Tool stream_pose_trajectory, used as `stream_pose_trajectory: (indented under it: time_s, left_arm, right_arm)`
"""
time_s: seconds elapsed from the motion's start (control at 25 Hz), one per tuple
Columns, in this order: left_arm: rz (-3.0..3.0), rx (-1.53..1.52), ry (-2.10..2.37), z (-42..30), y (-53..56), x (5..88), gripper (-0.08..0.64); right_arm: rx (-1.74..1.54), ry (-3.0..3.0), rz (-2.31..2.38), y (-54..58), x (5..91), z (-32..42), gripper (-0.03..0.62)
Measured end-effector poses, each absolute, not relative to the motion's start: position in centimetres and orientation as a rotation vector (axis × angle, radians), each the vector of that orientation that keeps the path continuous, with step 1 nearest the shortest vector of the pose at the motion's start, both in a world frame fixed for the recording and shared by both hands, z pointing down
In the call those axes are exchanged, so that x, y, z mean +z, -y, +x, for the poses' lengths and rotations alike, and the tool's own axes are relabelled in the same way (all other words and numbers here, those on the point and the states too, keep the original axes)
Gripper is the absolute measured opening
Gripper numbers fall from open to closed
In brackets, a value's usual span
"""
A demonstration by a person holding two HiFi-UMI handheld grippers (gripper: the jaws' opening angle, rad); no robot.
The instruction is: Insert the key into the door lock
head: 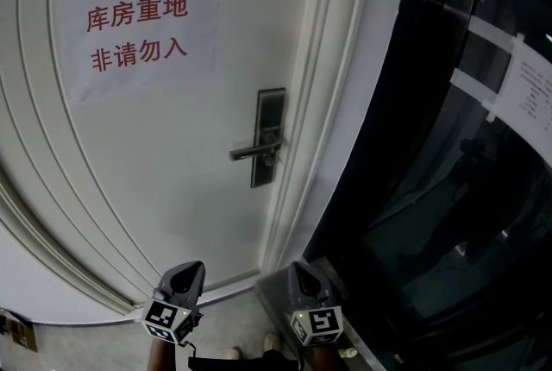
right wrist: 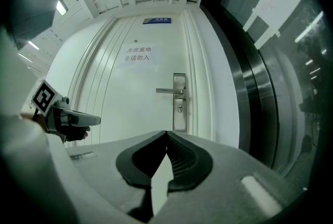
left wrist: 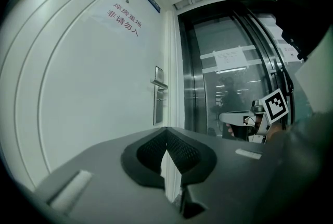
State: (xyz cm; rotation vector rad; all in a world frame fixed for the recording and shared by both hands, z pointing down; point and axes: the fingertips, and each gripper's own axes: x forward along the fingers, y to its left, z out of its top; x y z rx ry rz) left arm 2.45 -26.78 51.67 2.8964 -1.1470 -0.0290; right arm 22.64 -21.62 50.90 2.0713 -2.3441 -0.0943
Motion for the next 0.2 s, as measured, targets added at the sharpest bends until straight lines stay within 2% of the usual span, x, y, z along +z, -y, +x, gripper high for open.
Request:
stream_pose_trajectory:
  time_s: [0.2]
  left_arm:
    - [2.896, -0.016, 1.147, 2.36, 26.59, 51.77, 0.003]
  right_arm:
    - [-0.111, 2.343, 2.063, 21.35, 50.59, 22.33, 0.002]
